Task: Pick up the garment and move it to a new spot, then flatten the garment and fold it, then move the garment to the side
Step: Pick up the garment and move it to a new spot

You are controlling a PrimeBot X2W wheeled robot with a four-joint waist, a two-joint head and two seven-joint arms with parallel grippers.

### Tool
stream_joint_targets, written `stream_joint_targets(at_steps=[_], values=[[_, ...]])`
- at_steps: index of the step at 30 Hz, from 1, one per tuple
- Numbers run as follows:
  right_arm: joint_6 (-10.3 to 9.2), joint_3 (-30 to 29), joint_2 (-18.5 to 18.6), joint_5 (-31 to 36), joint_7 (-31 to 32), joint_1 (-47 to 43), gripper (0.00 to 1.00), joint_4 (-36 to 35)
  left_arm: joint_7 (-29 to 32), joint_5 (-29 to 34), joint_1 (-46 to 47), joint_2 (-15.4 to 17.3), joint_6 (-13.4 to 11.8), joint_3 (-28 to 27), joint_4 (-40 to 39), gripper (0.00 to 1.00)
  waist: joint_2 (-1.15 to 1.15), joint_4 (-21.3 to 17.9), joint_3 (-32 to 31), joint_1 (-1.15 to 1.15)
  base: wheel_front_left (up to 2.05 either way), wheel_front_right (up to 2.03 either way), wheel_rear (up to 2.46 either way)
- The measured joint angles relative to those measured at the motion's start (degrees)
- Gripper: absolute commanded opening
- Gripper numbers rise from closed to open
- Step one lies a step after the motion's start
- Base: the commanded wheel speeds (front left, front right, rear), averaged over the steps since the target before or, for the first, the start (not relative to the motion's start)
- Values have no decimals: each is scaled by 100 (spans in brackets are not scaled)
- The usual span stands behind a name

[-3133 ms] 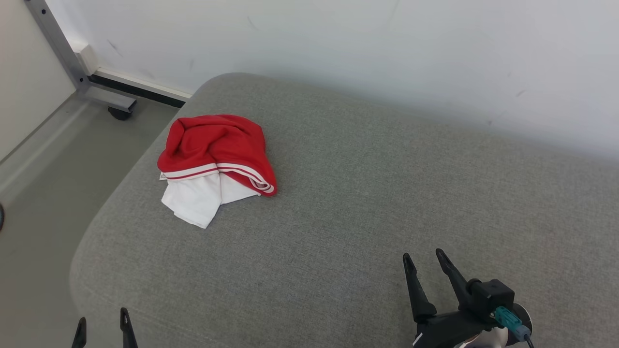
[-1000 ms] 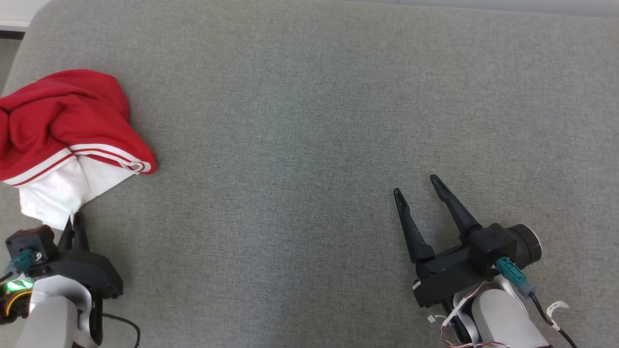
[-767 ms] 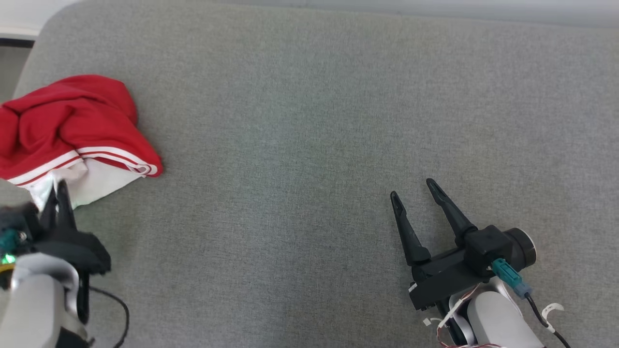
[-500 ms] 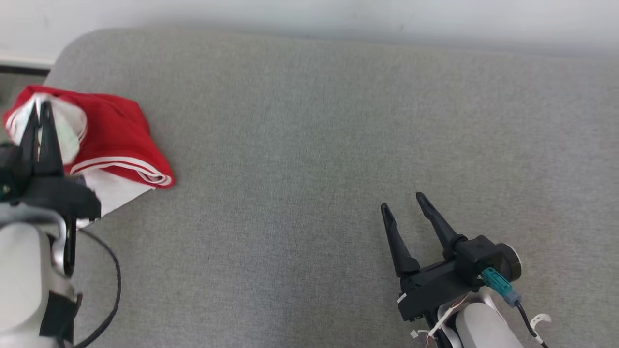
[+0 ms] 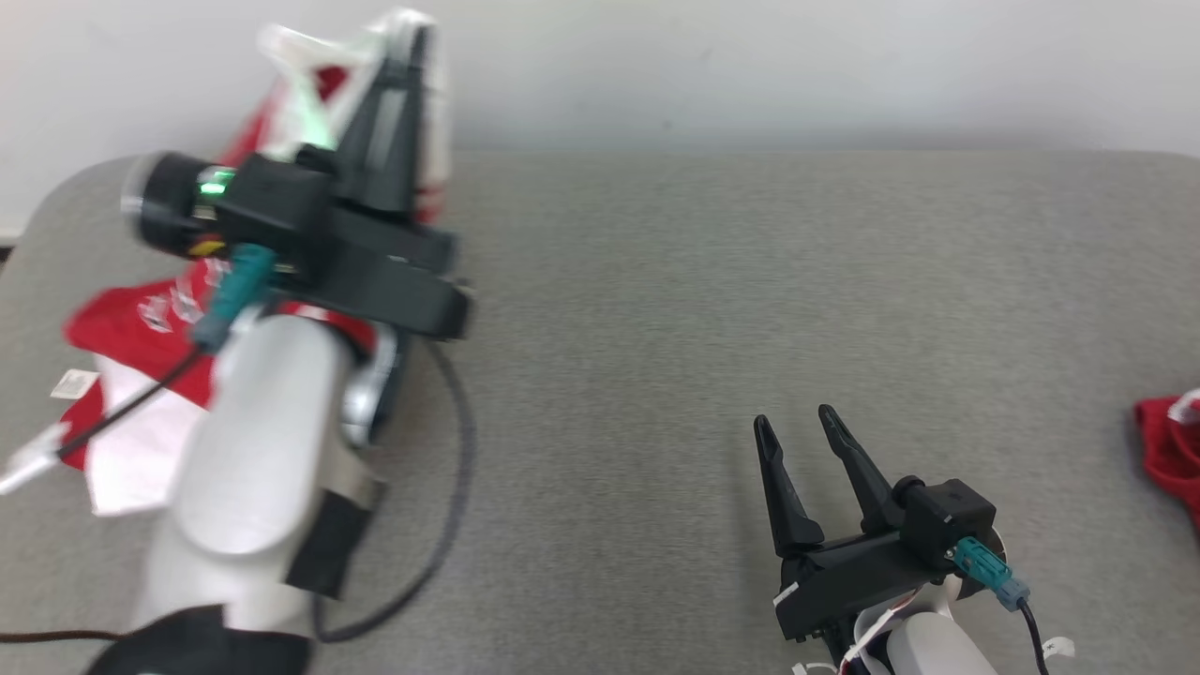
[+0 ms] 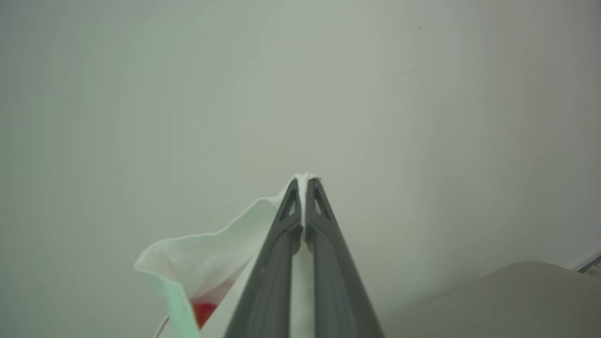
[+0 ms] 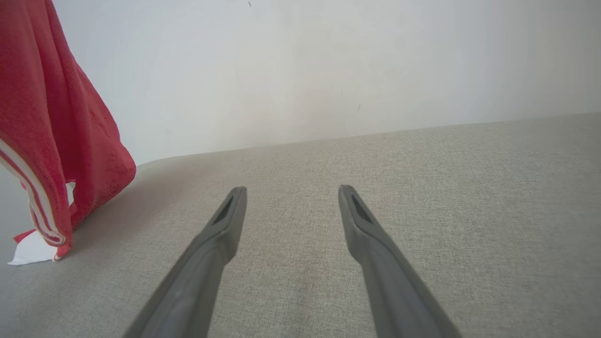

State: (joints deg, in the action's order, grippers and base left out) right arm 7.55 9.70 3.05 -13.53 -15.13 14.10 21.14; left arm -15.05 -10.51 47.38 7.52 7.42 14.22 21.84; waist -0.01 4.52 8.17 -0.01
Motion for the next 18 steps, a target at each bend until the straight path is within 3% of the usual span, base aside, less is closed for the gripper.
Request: stream_joint_targets(at_steps=[4, 12, 18], values=[[1, 42, 0, -104, 0, 2, 100, 23, 0, -341, 20, -353, 8, 449, 4, 0, 0, -279, -48, 0, 0, 0, 0], [1, 234, -2, -266, 0, 9, 100, 104, 0, -1158, 132, -464, 0, 1733, -272, 0, 1, -911, -95, 1, 0, 0, 0], [1, 304, -3, -324, 0, 21, 100, 146, 0, -1683, 221, -474, -363, 2223, -641, 0, 0, -1360, -95, 1, 0, 0, 0]])
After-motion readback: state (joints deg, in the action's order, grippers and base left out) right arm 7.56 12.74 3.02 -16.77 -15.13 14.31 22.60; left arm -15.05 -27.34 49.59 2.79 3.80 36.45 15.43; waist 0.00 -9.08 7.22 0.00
